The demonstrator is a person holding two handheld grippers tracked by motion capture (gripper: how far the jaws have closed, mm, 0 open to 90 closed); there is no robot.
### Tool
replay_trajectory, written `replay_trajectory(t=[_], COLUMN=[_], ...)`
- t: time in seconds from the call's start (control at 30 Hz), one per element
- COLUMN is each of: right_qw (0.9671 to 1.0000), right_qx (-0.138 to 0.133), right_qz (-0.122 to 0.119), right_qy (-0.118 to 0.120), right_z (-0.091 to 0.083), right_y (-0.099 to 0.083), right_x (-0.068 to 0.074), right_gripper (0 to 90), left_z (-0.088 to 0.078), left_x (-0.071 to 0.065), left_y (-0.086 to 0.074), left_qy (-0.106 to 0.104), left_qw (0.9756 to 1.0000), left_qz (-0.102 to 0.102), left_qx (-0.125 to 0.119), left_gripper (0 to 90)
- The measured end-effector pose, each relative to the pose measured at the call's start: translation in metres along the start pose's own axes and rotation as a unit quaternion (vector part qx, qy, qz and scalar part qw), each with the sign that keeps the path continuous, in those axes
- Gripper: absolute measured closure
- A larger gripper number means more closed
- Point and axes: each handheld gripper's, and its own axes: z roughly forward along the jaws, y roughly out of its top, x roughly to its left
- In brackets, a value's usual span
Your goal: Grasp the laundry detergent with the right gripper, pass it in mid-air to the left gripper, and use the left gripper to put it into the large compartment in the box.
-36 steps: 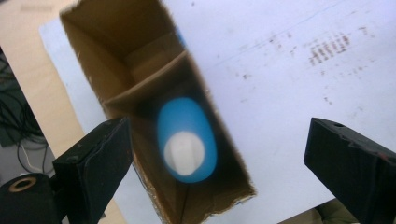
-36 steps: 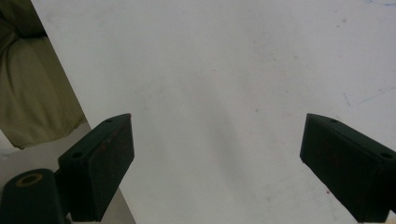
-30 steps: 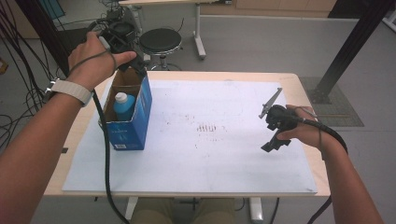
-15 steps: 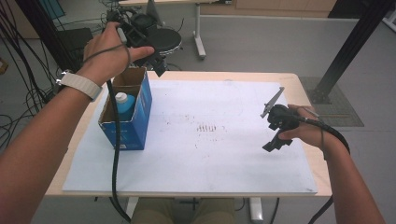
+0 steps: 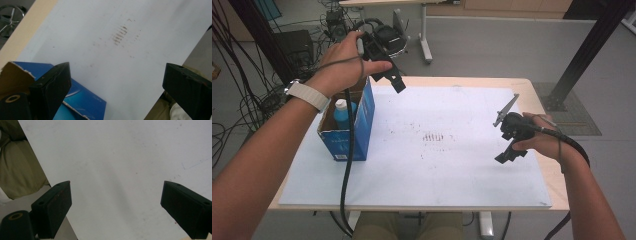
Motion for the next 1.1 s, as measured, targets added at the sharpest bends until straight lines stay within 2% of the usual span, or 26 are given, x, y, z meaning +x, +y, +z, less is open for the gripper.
replay_trajectory(t=[0.07,0.23,0.37,0.53,0.8,1.1], right_qw=[1.0,1.0,1.0,1.0,0.9999,1.0], right_qx=[0.002,0.002,0.001,0.003,0.0,0.003], right_qz=[0.0,0.0,0.001,0.008,0.011,0.009], right_qy=[0.001,0.001,-0.001,-0.001,-0.001,0.0], right_z=[0.001,0.001,-0.001,-0.001,0.0,0.002], right_y=[0.0,0.0,0.0,-0.004,-0.004,-0.001], right_x=[0.0,0.002,0.002,0.002,0.003,0.005], right_gripper=[10.1,10.3,10.2,10.2,10.2,10.2], left_z=[0.006,0.02,0.028,0.036,0.048,0.069], left_x=[-0.004,-0.01,-0.016,-0.022,-0.031,-0.038], left_y=[0.002,0.007,0.01,0.014,0.016,0.01], left_qy=[-0.006,-0.013,-0.018,-0.025,-0.029,-0.035], left_qw=[0.9999,0.9993,0.9979,0.9962,0.9932,0.9895], left_qz=[0.014,0.032,0.058,0.079,0.108,0.136], left_qx=[0.005,0.016,0.02,0.025,0.031,0.034], left_gripper=[9.2,9.5,9.5,9.5,9.3,9.5])
